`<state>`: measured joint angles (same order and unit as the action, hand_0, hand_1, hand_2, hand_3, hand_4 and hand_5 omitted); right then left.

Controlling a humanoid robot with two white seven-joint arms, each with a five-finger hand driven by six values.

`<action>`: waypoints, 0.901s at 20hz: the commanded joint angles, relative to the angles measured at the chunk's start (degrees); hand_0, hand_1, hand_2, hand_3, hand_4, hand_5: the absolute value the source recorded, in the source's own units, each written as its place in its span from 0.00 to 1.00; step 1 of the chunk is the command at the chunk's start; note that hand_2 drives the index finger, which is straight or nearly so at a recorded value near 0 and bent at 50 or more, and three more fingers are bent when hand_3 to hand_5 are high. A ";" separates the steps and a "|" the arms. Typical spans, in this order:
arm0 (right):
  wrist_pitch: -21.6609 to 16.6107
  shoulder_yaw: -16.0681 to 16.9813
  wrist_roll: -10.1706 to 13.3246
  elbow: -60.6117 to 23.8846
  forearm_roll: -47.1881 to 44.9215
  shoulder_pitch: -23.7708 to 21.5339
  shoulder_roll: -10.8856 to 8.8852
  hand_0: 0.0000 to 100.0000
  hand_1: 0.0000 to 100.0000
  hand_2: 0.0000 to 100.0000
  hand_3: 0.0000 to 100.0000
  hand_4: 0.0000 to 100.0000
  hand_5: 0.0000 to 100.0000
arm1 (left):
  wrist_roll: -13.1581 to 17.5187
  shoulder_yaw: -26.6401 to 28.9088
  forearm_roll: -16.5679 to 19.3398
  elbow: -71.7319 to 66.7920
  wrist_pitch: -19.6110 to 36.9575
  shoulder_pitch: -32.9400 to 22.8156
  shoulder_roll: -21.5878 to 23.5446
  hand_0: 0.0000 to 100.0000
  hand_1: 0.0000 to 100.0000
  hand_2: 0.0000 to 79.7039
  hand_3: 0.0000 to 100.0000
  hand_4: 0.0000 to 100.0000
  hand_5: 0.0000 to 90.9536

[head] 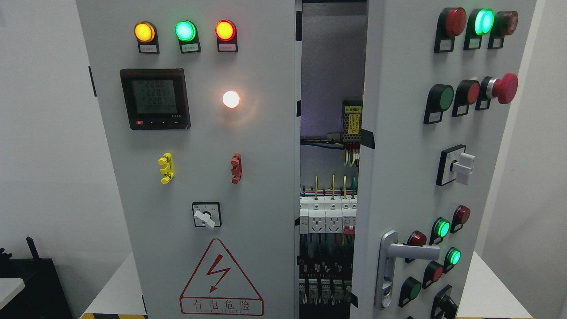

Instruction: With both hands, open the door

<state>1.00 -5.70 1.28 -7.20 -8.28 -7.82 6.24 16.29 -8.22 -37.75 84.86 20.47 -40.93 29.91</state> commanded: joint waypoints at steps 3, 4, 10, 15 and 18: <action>-0.03 -0.01 0.03 -0.01 0.01 0.00 0.53 0.00 0.00 0.00 0.00 0.00 0.00 | 2.61 -0.13 -2.06 8.48 0.36 2.69 7.97 0.00 0.00 0.00 0.00 0.04 0.00; -0.03 -0.01 0.03 -0.01 0.01 0.00 0.53 0.00 0.00 0.00 0.00 0.00 0.00 | 2.61 -0.13 -2.06 8.48 0.36 3.04 8.06 0.00 0.00 0.00 0.00 0.04 0.00; -0.03 -0.01 0.03 -0.01 0.01 0.00 0.53 0.00 0.00 0.00 0.00 0.00 0.00 | 2.69 -1.88 -8.99 9.01 0.54 3.93 14.72 0.00 0.00 0.00 0.00 0.04 0.00; 0.05 -0.01 0.03 -0.01 0.01 0.00 0.53 0.00 0.00 0.00 0.00 0.00 0.00 | 2.61 -3.74 -14.63 9.62 0.80 5.06 19.84 0.00 0.00 0.00 0.00 0.04 0.00; 0.05 -0.01 0.03 -0.01 -0.07 0.00 0.53 0.00 0.00 0.00 0.00 0.00 0.00 | 2.61 -3.65 -14.72 9.71 0.72 5.77 19.66 0.00 0.00 0.00 0.00 0.04 0.00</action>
<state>1.01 -5.71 1.29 -7.21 -8.27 -7.82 6.67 19.15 -10.23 -49.38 92.30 21.22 -36.45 42.65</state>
